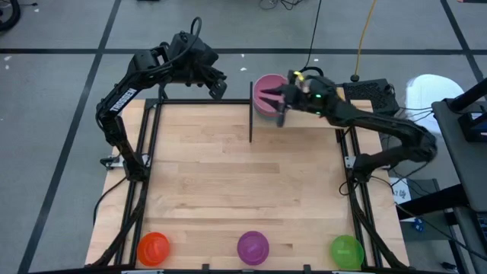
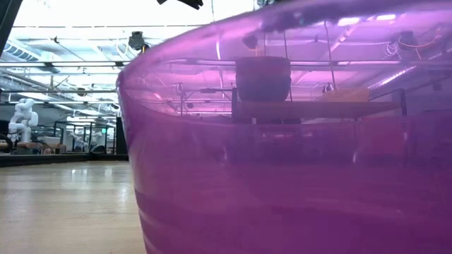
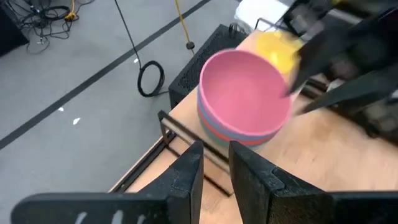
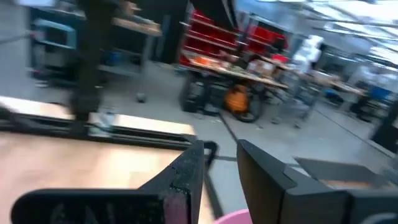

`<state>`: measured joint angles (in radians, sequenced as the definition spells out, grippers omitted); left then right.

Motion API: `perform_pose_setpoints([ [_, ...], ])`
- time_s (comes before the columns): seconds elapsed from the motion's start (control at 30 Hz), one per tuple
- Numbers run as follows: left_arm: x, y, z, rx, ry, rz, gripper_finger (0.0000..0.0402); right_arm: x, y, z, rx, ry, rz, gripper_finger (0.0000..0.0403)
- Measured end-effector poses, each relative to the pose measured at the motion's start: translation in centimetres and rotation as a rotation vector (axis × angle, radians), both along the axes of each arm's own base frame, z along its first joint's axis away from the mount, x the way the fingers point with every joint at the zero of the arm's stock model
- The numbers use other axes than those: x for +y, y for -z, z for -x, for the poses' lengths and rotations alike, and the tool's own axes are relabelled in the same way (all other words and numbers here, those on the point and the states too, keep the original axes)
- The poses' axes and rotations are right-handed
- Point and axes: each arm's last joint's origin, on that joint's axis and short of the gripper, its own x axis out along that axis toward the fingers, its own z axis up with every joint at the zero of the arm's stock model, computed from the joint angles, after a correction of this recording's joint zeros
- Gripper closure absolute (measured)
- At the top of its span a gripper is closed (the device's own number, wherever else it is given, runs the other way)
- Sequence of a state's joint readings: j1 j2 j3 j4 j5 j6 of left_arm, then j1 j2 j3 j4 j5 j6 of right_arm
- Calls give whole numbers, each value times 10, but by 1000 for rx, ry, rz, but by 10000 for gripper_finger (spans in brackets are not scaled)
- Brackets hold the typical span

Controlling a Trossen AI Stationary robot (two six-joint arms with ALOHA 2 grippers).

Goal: Place and stack bowls onto a shelf
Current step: Stack the green bowl on top of the yellow bowl on the shelf

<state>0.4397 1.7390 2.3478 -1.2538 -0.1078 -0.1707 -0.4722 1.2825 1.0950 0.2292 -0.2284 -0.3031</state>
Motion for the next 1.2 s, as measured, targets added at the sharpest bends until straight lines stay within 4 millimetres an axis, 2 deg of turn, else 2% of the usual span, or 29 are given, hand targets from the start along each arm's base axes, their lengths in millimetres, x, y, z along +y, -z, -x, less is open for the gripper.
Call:
perform_pose_setpoints([
  [0.2, -10, 11, 6, 166, 70, 17, 321, 43, -24, 55, 103, -169, -60, 314],
  [0.4, -22, 15, 6, 216, 86, 65, 321, 78, -20, 115, 306, -206, -167, 314],
  [0.53, -26, 16, 5, 229, 123, 47, 321, 95, -14, 142, 397, -216, -311, 314],
  [0.67, -27, 15, 4, 233, 138, 34, 321, 104, -3, 159, 525, -201, -471, 314],
  [0.87, -27, 15, 4, 232, 139, 32, 321, 117, 18, 178, 818, -157, -712, 314],
  [1.1, -27, 15, 4, 232, 138, 32, 321, 131, 26, 181, 1039, -266, -960, 314],
  [1.2, -27, 15, 4, 221, 119, 50, 321, 137, 27, 184, 1119, -340, -998, 314],
])
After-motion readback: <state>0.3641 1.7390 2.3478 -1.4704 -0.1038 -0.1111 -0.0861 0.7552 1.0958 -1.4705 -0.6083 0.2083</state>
